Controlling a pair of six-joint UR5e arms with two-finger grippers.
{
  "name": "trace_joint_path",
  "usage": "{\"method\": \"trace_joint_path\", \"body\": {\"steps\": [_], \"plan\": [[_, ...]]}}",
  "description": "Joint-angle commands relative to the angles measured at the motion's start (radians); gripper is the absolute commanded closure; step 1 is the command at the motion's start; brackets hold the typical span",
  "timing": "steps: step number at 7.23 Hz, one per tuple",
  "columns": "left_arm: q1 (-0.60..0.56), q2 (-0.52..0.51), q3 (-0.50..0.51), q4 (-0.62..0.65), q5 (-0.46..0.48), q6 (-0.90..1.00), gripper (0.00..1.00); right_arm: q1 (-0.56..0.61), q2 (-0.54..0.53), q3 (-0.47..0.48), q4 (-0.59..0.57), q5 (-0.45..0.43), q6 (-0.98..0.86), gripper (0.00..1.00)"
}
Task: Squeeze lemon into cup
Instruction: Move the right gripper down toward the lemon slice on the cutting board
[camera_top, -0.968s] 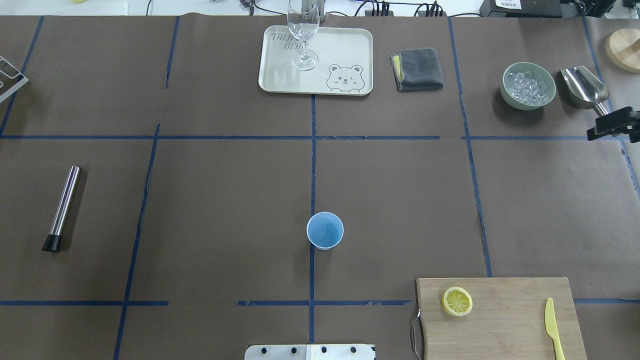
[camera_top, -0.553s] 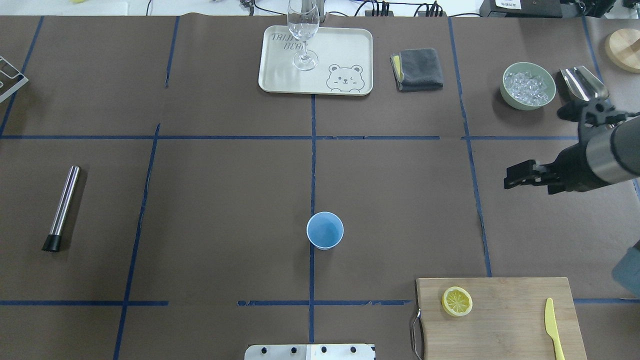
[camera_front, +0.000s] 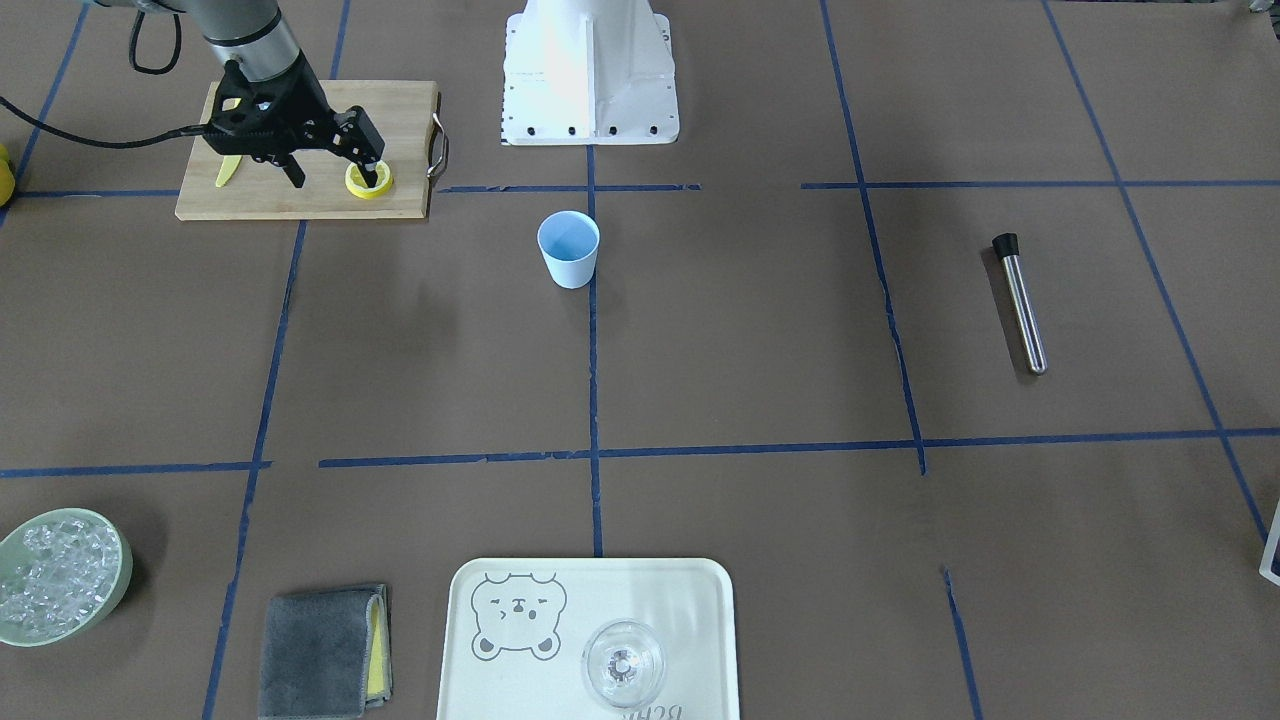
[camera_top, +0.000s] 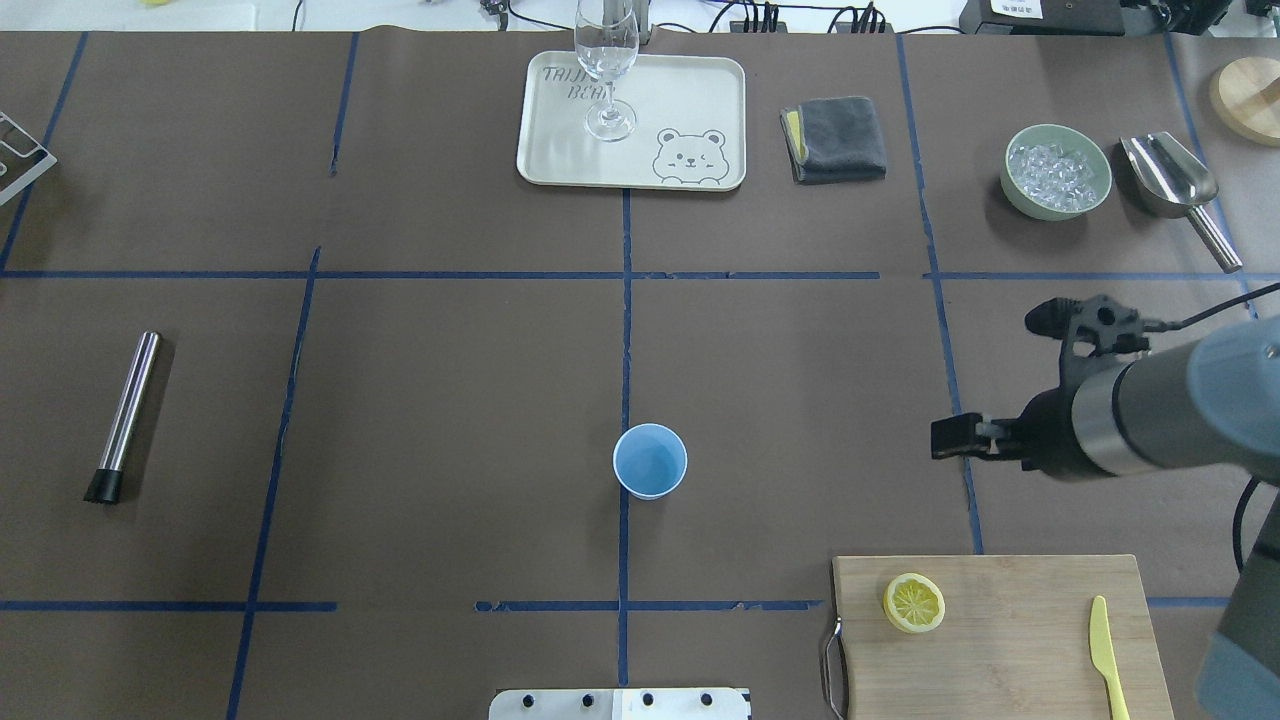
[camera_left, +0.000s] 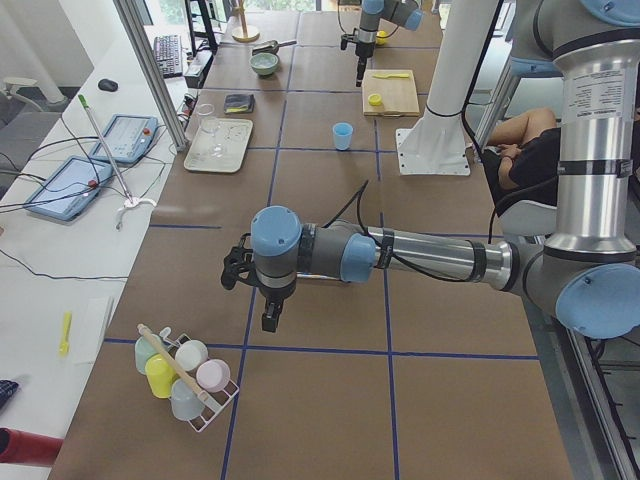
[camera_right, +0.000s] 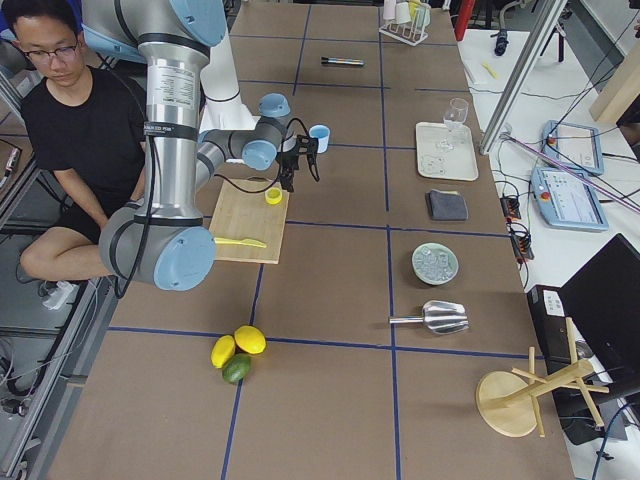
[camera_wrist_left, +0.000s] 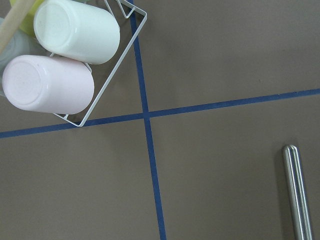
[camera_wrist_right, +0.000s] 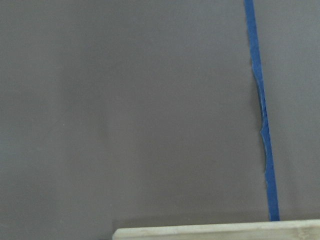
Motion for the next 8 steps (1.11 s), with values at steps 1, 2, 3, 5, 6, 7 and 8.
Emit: {"method": "trace_joint_path", "body": {"steps": [1,2,3,5,6,7,8], "plan": [[-0.001,0.000,-0.002,-0.001,0.001,0.000,0.00,-0.081,-0.006,-0.019,-0.010,-0.036,0.019,0.00],[-0.001,0.000,-0.005,-0.001,0.001,0.000,0.00,-0.115,0.000,-0.039,-0.040,-0.042,0.019,0.00],[-0.001,0.002,-0.008,-0.001,0.001,0.000,0.00,-0.127,0.003,-0.040,-0.042,-0.044,0.019,0.00],[-0.001,0.002,-0.008,-0.001,0.001,0.000,0.00,-0.158,0.002,-0.051,-0.045,-0.041,0.019,0.00],[-0.001,0.002,-0.009,-0.001,0.001,0.002,0.00,-0.176,0.006,-0.071,-0.048,-0.042,0.019,0.00],[-0.001,0.002,-0.007,-0.001,0.001,0.002,0.00,-0.181,0.011,-0.079,-0.048,-0.041,0.019,0.00],[-0.001,0.002,-0.005,-0.001,0.001,0.002,0.00,-0.183,0.013,-0.086,-0.048,-0.041,0.019,0.00]]}}
